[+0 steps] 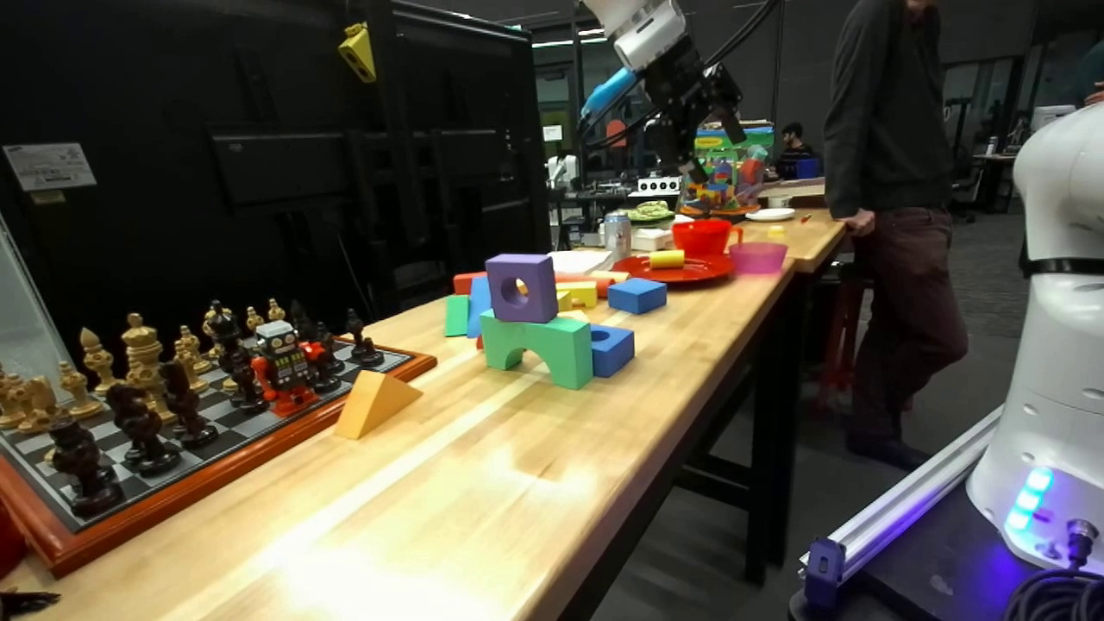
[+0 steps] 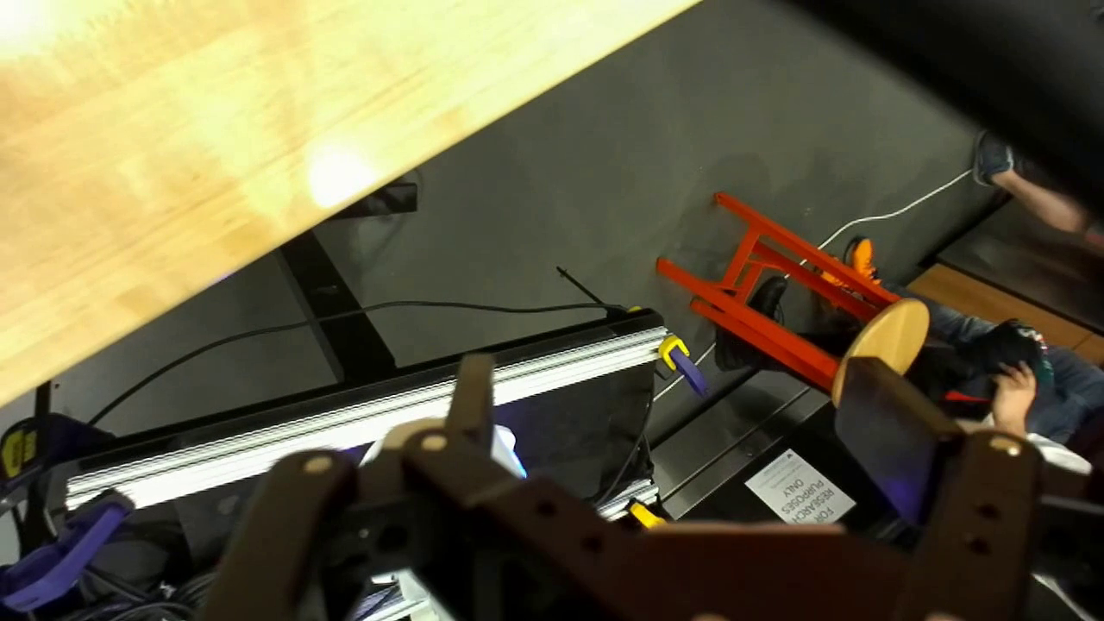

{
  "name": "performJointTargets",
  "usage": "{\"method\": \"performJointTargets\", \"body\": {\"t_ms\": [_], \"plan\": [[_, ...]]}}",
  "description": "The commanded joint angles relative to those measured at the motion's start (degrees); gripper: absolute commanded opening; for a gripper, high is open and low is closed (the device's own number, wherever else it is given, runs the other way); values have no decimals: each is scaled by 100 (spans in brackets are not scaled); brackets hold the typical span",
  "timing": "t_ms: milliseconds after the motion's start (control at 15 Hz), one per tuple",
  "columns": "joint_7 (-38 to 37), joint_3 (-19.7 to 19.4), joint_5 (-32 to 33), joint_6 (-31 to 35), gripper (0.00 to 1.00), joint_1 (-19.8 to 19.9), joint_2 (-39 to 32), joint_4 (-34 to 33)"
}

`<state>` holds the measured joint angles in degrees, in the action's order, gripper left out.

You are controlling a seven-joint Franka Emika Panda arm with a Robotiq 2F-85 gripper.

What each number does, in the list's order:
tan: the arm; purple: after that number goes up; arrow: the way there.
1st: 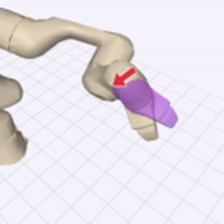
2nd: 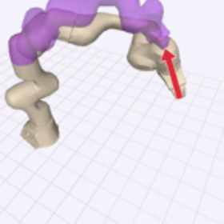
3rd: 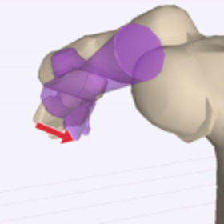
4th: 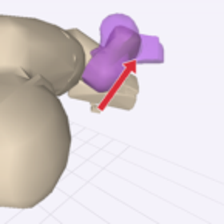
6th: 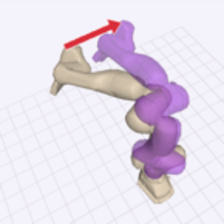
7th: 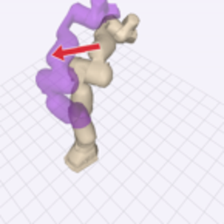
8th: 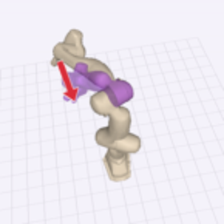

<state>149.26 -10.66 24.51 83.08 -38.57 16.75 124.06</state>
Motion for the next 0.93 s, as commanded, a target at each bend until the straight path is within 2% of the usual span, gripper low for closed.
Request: {"method": "performJointTargets", "body": {"t_ms": [0, 400, 467, 600, 733, 800, 867], "plan": [[0, 0, 0, -1, 100, -5, 0, 0], [0, -1, 0, -2, 100, -5, 0, 0], [-10, -135, 16, 14, 100, -204, -26, 27], [-10, -148, 114, 514, 100, -246, 57, 203], [-122, -92, 386, 1384, 100, -167, 104, 405], [-92, 536, 304, 1881, 100, 580, 15, 471], [-188, 608, 215, 2343, 100, 710, -23, 542]]}}
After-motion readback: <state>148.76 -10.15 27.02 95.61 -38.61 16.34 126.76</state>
